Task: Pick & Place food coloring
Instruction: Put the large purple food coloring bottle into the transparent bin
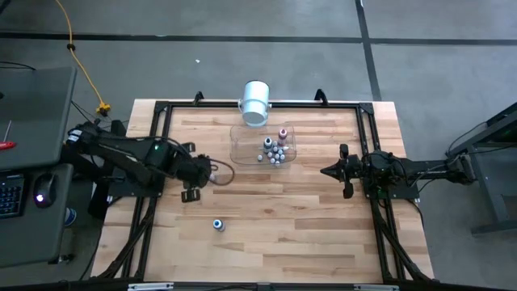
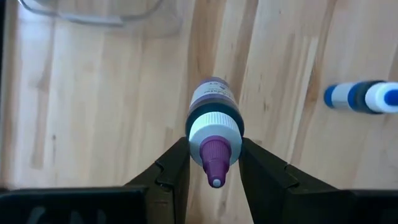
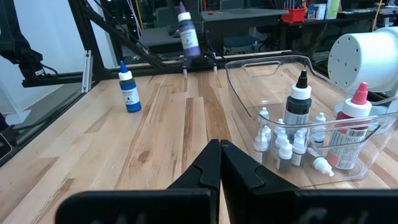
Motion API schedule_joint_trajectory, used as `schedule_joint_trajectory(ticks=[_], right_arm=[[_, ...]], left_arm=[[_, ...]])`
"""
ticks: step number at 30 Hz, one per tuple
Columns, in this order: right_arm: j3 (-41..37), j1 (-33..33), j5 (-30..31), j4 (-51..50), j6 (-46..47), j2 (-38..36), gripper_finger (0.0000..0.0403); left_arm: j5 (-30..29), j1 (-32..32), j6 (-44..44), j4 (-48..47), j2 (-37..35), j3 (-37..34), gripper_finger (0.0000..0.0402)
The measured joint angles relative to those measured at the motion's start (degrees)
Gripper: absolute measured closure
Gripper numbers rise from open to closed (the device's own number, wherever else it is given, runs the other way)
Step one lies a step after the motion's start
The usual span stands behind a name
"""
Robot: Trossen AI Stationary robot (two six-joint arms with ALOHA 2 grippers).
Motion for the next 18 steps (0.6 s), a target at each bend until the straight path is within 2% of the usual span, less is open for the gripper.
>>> schedule_joint_trajectory(ticks=[5,11,18], right_arm=[[0.01,0.0,0.01,0.0,0.0,0.0,0.0402],[0.02,0.0,0.02,0.0,-0.01,0.0,0.0402],[0.02,0.0,0.02,0.0,0.0,-0.02,0.0402]], left_arm=[[0.04,4.6,6.02,0.05,0.36,2.91,0.0289],[-0.23,9.41,13.72,0.03,4.37,7.41,0.0289],[-4.91,13.09,21.87,-0.13,11.33,13.18,0.0289]])
